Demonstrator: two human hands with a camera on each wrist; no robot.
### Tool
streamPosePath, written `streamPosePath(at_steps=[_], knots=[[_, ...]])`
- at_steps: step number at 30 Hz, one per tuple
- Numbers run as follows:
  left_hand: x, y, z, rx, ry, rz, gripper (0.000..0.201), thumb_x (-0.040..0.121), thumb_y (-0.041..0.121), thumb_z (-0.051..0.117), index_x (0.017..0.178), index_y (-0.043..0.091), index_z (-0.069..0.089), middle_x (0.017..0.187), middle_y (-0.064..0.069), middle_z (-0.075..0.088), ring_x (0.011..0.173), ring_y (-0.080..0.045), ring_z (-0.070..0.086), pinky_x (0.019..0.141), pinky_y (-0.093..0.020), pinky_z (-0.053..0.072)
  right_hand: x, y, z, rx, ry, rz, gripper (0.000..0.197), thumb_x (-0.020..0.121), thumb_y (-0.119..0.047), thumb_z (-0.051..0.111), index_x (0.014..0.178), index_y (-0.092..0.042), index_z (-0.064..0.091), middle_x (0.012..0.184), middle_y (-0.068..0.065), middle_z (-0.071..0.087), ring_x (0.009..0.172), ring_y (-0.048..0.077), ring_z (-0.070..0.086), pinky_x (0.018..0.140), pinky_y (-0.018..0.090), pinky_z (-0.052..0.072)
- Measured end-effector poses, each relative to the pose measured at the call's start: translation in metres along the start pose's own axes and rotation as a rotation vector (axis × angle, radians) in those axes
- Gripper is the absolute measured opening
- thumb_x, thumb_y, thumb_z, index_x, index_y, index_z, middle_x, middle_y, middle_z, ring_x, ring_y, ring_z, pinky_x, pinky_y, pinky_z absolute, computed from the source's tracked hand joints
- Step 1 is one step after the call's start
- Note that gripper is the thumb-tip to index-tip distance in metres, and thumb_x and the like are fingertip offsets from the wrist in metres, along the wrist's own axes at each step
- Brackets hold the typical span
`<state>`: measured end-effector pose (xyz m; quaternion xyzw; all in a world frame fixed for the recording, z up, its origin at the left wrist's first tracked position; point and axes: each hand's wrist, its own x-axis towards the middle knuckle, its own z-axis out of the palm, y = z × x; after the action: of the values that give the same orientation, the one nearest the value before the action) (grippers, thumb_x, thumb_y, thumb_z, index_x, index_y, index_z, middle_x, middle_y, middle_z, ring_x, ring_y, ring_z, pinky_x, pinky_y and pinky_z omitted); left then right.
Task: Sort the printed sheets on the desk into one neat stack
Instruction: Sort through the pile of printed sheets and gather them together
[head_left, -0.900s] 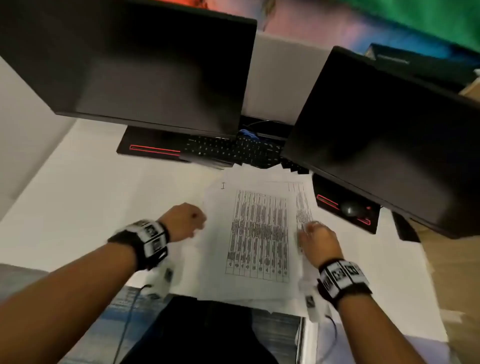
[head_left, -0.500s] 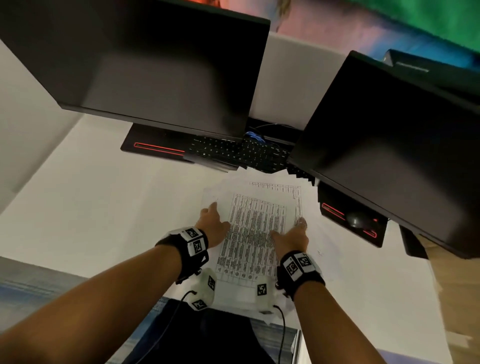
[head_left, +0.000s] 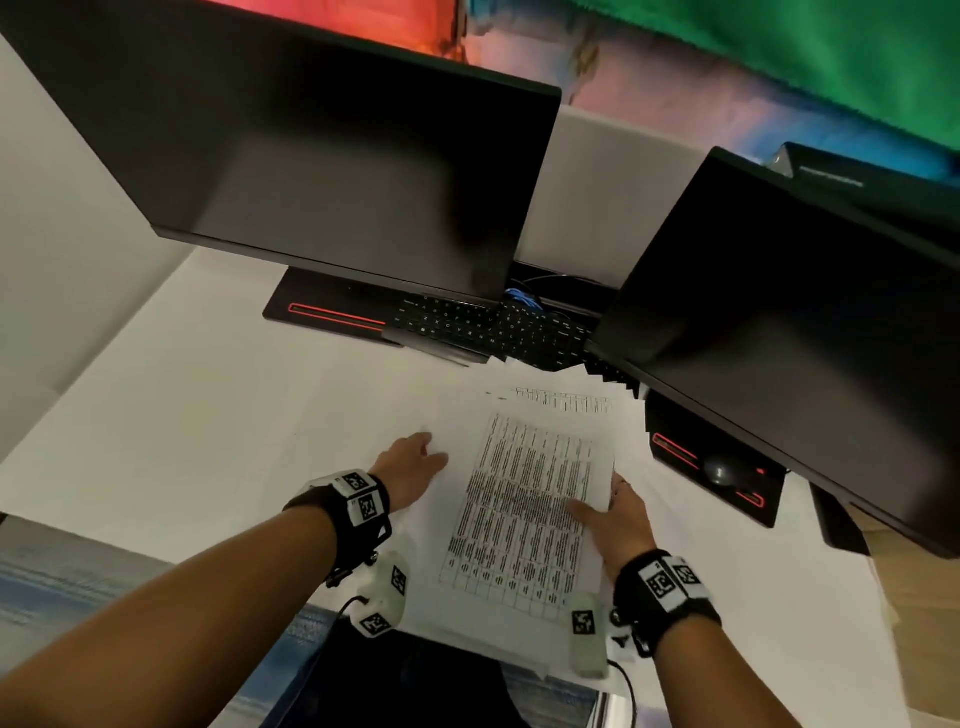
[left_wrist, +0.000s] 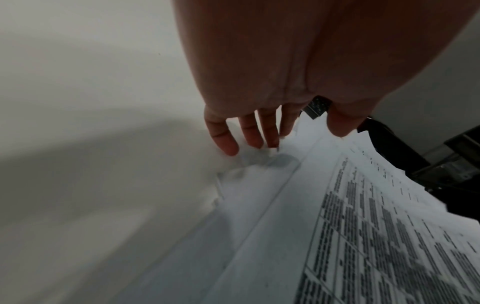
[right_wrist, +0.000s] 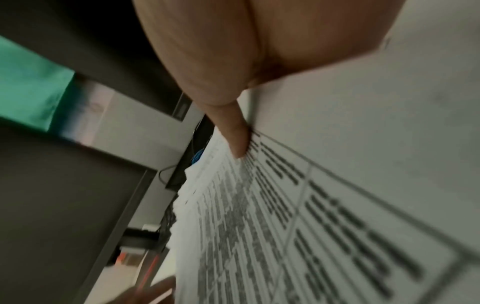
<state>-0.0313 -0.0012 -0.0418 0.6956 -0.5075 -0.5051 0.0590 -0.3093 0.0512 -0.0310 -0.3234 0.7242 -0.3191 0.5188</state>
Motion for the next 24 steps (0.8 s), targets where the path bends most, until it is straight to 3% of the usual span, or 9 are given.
streamPosePath(at_steps=[4,7,9,11,13,15,17,21,24], knots=[[0.000,-0.002,-0.001,0.082,0.069,0.025,0.068,0.096,0.053,0.052,0.153,0.021,0.033,0.153,-0.009,0.038,0.139,-0.035,0.038,0.115,-0.049,0.032,0.002,-0.011,0.016,0.020,-0.009,-0.061,0.046,0.085,-0.004,0.074,0.126,-0.020,0.061,0.117,-0.002,0.072,0.109,0.019,0.068,0.099,0.044,0.053],[0.001,-0.005,-0.013,-0.191,0.142,0.064,0.087,0.080,0.060,0.071,0.150,0.026,0.032,0.141,-0.002,0.047,0.128,-0.028,0.049,0.109,-0.048,0.042,-0.004,-0.027,0.019,0.201,-0.077,-0.115,0.038,0.087,0.000,0.070,0.122,-0.017,0.064,0.114,0.000,0.074,0.108,0.020,0.069,0.094,0.042,0.055],[0.000,-0.005,-0.018,-0.366,0.074,0.059,0.090,0.066,0.067,0.079,0.137,0.024,0.045,0.124,0.001,0.059,0.111,-0.026,0.060,0.098,-0.044,0.050,-0.009,-0.036,0.025,0.255,-0.147,-0.111,0.038,0.087,0.002,0.070,0.120,-0.015,0.064,0.112,0.003,0.075,0.104,0.022,0.072,0.089,0.042,0.058],[-0.001,-0.003,-0.016,-0.493,-0.004,0.058,0.053,0.075,0.049,0.081,0.107,0.018,0.052,0.085,0.003,0.057,0.078,-0.024,0.052,0.071,-0.036,0.047,-0.005,-0.035,0.030,0.187,-0.142,-0.112,0.038,0.085,-0.007,0.075,0.120,-0.017,0.064,0.111,0.003,0.075,0.102,0.021,0.073,0.087,0.040,0.059],[-0.004,0.000,-0.015,-0.499,0.033,0.056,0.020,0.092,0.020,0.069,0.090,0.016,0.050,0.060,0.007,0.044,0.060,-0.020,0.038,0.057,-0.028,0.038,0.004,-0.027,0.026,-0.012,0.015,-0.123,0.045,0.085,-0.028,0.077,0.125,-0.016,0.061,0.115,0.002,0.072,0.105,0.018,0.070,0.088,0.034,0.058],[-0.003,-0.002,-0.016,-0.317,0.174,0.088,0.008,0.096,0.014,0.060,0.092,0.016,0.054,0.063,0.008,0.054,0.055,-0.017,0.045,0.054,-0.024,0.038,0.014,-0.014,0.012,-0.237,0.235,-0.050,0.064,0.083,-0.046,0.074,0.135,-0.016,0.053,0.129,0.003,0.062,0.120,0.025,0.059,0.100,0.040,0.051],[-0.006,-0.005,-0.021,-0.164,0.278,0.073,0.004,0.097,0.015,0.055,0.099,0.017,0.058,0.083,0.002,0.065,0.067,-0.017,0.059,0.058,-0.025,0.042,0.016,-0.002,-0.001,-0.524,0.362,0.044,0.078,0.082,-0.055,0.071,0.144,-0.015,0.045,0.145,0.010,0.046,0.132,0.034,0.044,0.108,0.049,0.041],[-0.007,-0.016,-0.027,-0.101,0.322,0.053,0.010,0.097,0.015,0.049,0.102,0.014,0.058,0.093,-0.004,0.067,0.083,-0.025,0.063,0.071,-0.031,0.045,0.011,0.010,-0.006,-0.822,0.335,0.104,0.105,0.072,-0.062,0.076,0.152,-0.015,0.028,0.155,0.009,0.030,0.138,0.035,0.030,0.109,0.056,0.034],[-0.011,-0.021,-0.039,-0.167,0.395,0.102,0.012,0.099,0.017,0.051,0.103,0.012,0.060,0.089,-0.007,0.070,0.073,-0.022,0.063,0.060,-0.027,0.044,0.016,0.008,-0.009,-0.822,0.303,0.122,0.115,0.067,-0.058,0.082,0.154,-0.014,0.020,0.153,0.012,0.032,0.138,0.035,0.031,0.109,0.055,0.035]])
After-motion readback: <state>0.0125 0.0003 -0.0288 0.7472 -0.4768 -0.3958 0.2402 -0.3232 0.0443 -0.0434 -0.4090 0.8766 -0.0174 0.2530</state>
